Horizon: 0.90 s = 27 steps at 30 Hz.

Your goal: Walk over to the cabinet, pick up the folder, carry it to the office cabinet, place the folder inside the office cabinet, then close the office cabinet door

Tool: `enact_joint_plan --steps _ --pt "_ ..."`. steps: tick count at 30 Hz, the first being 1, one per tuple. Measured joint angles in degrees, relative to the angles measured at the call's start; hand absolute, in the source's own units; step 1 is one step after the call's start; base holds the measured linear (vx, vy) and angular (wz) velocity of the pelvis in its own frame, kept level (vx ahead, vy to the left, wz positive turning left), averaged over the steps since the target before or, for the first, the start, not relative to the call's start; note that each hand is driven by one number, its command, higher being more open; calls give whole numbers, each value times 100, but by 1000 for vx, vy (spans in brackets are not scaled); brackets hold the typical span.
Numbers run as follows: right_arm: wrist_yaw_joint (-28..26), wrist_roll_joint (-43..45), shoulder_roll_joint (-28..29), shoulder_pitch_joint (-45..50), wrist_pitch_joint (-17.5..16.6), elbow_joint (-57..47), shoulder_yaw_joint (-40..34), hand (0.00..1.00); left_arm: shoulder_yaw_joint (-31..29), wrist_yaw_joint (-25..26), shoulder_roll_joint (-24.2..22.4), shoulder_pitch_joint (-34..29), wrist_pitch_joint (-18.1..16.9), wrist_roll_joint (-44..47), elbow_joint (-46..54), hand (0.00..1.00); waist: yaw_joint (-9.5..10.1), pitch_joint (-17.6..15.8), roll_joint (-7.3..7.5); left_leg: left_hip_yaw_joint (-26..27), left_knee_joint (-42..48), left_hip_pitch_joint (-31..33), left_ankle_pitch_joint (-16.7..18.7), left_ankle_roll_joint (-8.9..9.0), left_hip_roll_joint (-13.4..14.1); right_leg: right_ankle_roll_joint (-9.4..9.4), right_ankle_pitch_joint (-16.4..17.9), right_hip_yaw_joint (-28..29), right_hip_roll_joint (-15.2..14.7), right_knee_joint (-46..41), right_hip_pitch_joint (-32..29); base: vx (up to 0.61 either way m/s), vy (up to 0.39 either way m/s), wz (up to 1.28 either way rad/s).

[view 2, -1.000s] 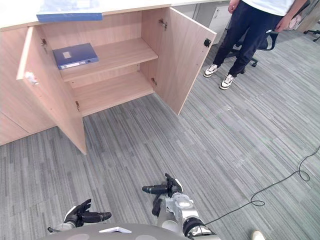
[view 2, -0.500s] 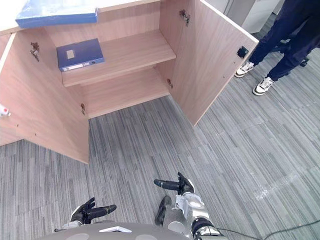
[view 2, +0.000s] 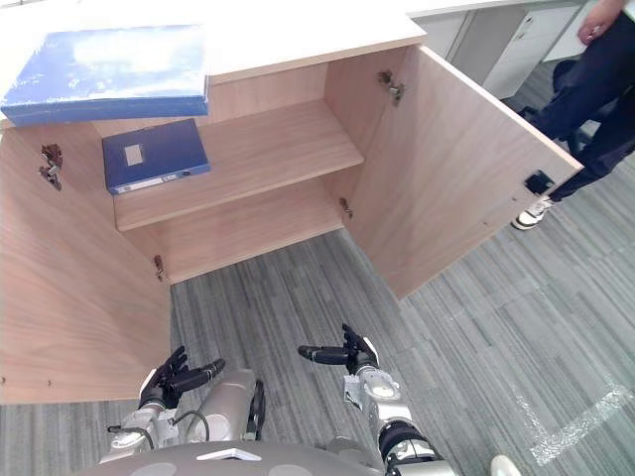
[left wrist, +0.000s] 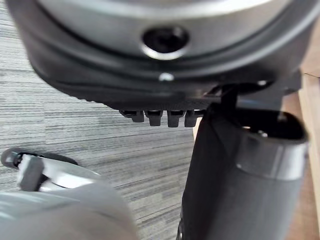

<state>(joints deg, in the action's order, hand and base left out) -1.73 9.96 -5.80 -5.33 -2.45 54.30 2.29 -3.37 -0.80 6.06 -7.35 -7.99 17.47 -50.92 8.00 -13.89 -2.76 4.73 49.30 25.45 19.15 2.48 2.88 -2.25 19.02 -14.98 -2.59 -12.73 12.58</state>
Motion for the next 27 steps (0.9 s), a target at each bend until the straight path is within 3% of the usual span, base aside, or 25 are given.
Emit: enact_joint_plan --steps 1,2,3,4,7,8,10,11,13,14,16,17,18,19,20,21,22,23,24,25,26,27 --pt "2 -1 -47 67 4 5 -74 100 -20 4 -31 -36 5 43 31 100 -25 55 11 98 -796 -6 -202 -8 43 -58 56 -34 -73 -7 28 -613 54 63" --pt "-17 0 -44 189 -7 54 -171 100 -87 46 -127 -197 -8 64 74 100 15 94 -12 564 -1609 -226 -1153 -438 131 -193 169 -2 -182 94 184 -292 45 4" --pt "-17 -2 -32 190 -2 87 -158 100 -132 80 -134 -198 17 69 50 100 59 116 63 660 -1738 -331 -1137 -432 18 -165 139 39 -302 182 200 62 141 -29" --pt "-55 -9 -26 192 -27 45 -160 100 -201 101 -160 -209 53 68 19 100 102 141 66 814 -1847 -413 -1051 -473 -39 -171 -218 127 -326 537 306 341 137 -38" --pt "-56 -10 3 331 -50 83 -181 100 -203 92 -76 -184 55 67 -94 100 58 271 189 1176 -1869 -518 -875 -742 -39 -532 -710 132 -455 860 468 249 147 -24" --pt "-61 -9 11 374 -48 114 -184 100 -210 81 -58 -181 57 79 -155 100 62 322 239 1232 -1970 -588 -865 -759 -63 -596 -785 134 -505 856 461 175 120 -25" --pt "-69 -12 53 595 -42 191 -302 100 -221 74 -5 -202 73 121 -424 100 130 651 458 1441 -2580 -931 -939 -831 -299 -669 -931 228 -758 604 283 162 76 -28" --pt "-68 -16 52 695 -41 300 -371 100 -215 71 15 -224 85 119 -555 100 143 858 488 1469 -2887 -1075 -1007 -855 -444 -656 -951 284 -873 364 154 208 89 -5" --pt "-46 -15 -3 732 -21 589 -412 100 -194 97 -3 -287 95 113 -684 100 132 1142 446 1443 -3512 -1441 -1112 -841 -694 -678 -1069 295 -1059 -242 -73 186 122 12" --pt "-46 -17 -74 732 -7 660 -414 100 -187 100 -85 -341 90 113 -644 100 129 1258 324 1355 -3863 -1684 -1190 -862 -819 -713 -1195 307 -1157 -870 -294 128 124 33" --pt "-44 -18 -83 692 -10 659 -513 100 -40 99 -101 -408 76 113 -403 100 117 1310 280 1094 -4231 -1973 -1269 -907 -1008 -705 -1568 310 -1344 -2136 -779 83 112 67" --pt "-26 -4 -63 656 -7 661 -563 100 100 96 -85 -400 76 112 -281 100 114 1309 290 854 -4379 -2171 -1315 -1002 -1115 -623 -2216 388 -1464 -3058 -1217 18 93 118" --pt "1 45 -44 632 -8 656 -616 100 234 110 -72 -398 76 108 -226 100 70 1301 278 532 -4496 -2421 -1387 -1183 -1191 -380 -3263 468 -1535 -3859 -1529 3 83 137" --pt "15 87 -23 559 -9 650 -623 100 322 120 -49 -398 72 108 -203 100 46 1267 321 344 -4508 -2591 -1404 -1284 -1240 -208 -3264 608 -1641 -4704 -1863 -17 26 113" --pt "28 164 -21 503 -12 633 -624 100 326 149 -53 -407 75 95 -205 100 19 1255 326 234 -4503 -2682 -1395 -1299 -1239 61 -3054 650 -1665 -5345 -2125 -53 -45 96" --pt "45 228 -3 439 -28 511 -632 100 327 174 -58 -413 79 39 -209 100 -76 1178 287 -5 -4539 -2937 -1392 -1303 -1171 471 -2640 628 -1714 -6268 -2534 11 -96 97" --pt "64 229 1 412 -63 337 -660 100 361 175 -57 -433 94 -16 -230 100 -141 1070 197 -186 -4615 -3233 -1377 -1278 -1010 691 -2294 558 -1721 -6703 -2799 53 -101 91" --pt "65 230 3 401 -82 283 -687 100 369 169 -57 -454 99 -15 -244 100 -179 1025 155 -246 -4649 -3364 -1367 -1261 -915 678 -2167 519 -1720 -6734 -2904 43 -77 81" --pt "72 232 15 381 -98 154 -738 100 381 168 -59 -474 107 -16 -264 100 -213 910 95 -369 -4661 -3589 -1290 -1129 -708 578 -1966 427 -1730 -6485 -3080 -146 -52 62" --pt "82 232 83 329 -121 111 -737 100 376 149 -30 -488 101 -13 -265 100 -203 818 99 -455 -4608 -3641 -1200 -984 -538 360 -1854 332 -1729 -5785 -3212 -233 -48 54" --pt "86 232 145 272 -125 111 -744 100 362 141 26 -470 101 -12 -265 100 -206 756 181 -502 -4552 -3660 -1158 -901 -480 219 -1795 267 -1729 -5285 -3227 -353 -91 35" --pt "86 229 285 144 -123 113 -740 100 338 139 166 -447 100 -15 -275 100 -195 594 331 -559 -4443 -3697 -1064 -745 -388 11 -1784 184 -1697 -4113 -3137 -378 -165 29"
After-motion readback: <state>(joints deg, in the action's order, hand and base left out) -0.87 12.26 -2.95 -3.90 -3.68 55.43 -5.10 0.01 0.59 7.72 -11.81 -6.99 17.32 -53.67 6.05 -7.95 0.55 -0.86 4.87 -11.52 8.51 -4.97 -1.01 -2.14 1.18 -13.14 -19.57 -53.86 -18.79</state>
